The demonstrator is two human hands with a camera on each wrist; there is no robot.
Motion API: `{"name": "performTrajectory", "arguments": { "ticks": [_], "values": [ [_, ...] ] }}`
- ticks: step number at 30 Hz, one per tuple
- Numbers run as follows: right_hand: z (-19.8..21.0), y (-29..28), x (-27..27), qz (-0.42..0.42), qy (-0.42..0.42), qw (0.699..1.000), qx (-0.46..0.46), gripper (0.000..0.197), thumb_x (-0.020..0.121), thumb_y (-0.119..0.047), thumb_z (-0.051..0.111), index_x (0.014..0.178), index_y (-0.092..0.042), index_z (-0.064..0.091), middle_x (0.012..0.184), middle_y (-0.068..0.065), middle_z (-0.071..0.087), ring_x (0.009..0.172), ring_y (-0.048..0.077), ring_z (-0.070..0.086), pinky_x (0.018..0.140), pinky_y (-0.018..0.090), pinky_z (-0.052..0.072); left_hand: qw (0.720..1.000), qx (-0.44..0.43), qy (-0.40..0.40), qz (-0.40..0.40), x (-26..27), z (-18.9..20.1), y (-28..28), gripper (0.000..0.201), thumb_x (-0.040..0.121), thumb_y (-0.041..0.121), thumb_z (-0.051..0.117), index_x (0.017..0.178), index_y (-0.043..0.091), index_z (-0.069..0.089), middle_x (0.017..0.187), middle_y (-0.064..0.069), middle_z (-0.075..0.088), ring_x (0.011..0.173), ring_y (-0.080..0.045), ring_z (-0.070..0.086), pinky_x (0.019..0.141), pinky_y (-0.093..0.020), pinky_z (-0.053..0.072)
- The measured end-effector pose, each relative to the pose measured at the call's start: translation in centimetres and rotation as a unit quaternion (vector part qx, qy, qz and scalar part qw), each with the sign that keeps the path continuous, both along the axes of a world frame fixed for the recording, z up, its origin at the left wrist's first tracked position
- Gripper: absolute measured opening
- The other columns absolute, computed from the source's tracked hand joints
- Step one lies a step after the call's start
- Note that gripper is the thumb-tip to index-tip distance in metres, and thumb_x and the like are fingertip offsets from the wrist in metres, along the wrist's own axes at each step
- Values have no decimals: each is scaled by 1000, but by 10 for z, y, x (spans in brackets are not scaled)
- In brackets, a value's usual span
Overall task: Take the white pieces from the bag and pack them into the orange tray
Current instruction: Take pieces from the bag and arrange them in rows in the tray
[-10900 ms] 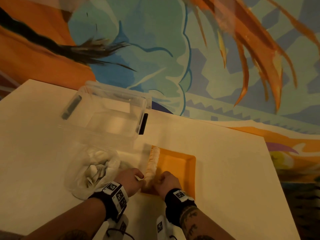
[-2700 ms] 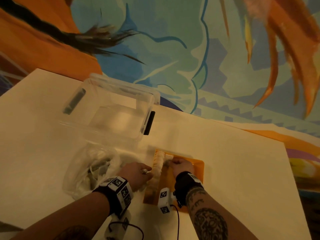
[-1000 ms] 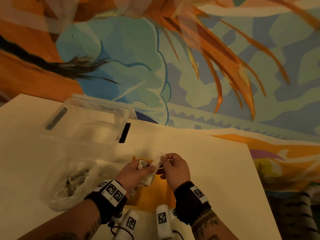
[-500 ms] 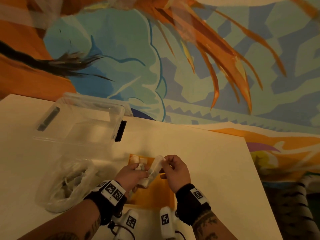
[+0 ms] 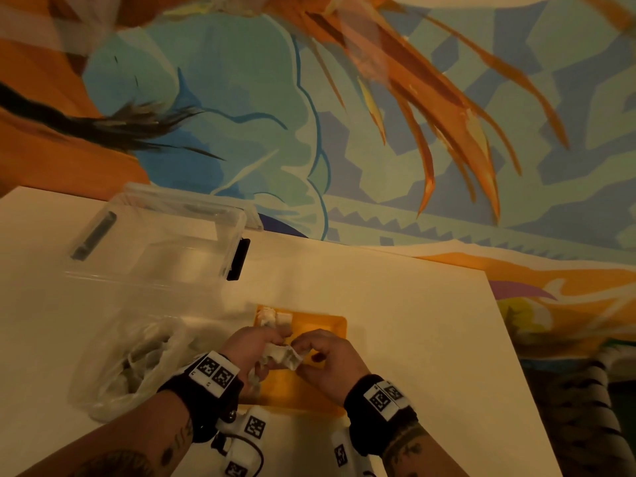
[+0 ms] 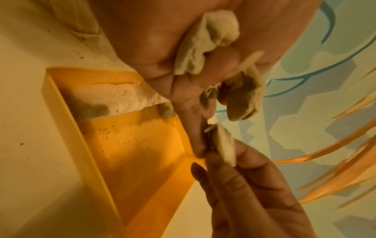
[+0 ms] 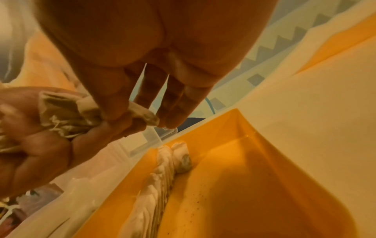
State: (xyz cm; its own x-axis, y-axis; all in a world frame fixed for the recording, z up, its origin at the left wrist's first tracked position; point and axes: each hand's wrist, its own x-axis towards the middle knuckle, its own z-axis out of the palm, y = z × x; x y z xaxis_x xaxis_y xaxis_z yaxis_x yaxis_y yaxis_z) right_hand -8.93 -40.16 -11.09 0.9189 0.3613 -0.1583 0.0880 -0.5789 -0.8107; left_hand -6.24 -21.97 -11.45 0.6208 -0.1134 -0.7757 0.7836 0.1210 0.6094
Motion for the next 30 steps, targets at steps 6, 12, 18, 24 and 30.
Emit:
{"name": "performTrajectory", "arguments": {
  "ticks": [6,12,18,24,30],
  "values": [
    [-4,-3,0,-155,65,980,104,11,89,-19,70,82,-28,68,84,-9,71,80,1,64,75,16,50,999,-45,10,-22,-2,13,4,29,94,11,46,118,13,62,106,-19,74,91,-34,74,30,-13,27],
    [-3,-7,7,-241,149,934,218,9,94,-6,60,91,-13,64,79,3,67,73,18,60,62,27,48,991,62,-113,-45,-8,16,0,24,91,26,68,111,12,67,81,-6,75,60,-19,66,42,-19,30],
    [0,5,11,-193,149,950,195,22,92,1,56,104,-17,61,75,-4,72,69,10,64,60,24,47,960,128,-230,-94,-12,14,-1,21,75,40,81,91,27,77,76,-3,75,60,-20,67,51,-28,47],
    [2,18,6,-160,120,960,198,18,89,-4,65,106,-11,64,71,-7,70,68,4,64,67,17,49,939,198,-266,-91,-11,9,9,9,83,34,76,85,26,75,63,1,69,52,-15,64,45,-21,44],
    [-12,31,14,-183,95,967,152,6,93,-23,65,90,-28,67,79,-8,70,72,1,63,70,21,50,937,198,-264,-114,-7,3,17,7,84,25,74,77,24,72,69,-4,71,53,-18,66,52,-27,52]
  ]
}}
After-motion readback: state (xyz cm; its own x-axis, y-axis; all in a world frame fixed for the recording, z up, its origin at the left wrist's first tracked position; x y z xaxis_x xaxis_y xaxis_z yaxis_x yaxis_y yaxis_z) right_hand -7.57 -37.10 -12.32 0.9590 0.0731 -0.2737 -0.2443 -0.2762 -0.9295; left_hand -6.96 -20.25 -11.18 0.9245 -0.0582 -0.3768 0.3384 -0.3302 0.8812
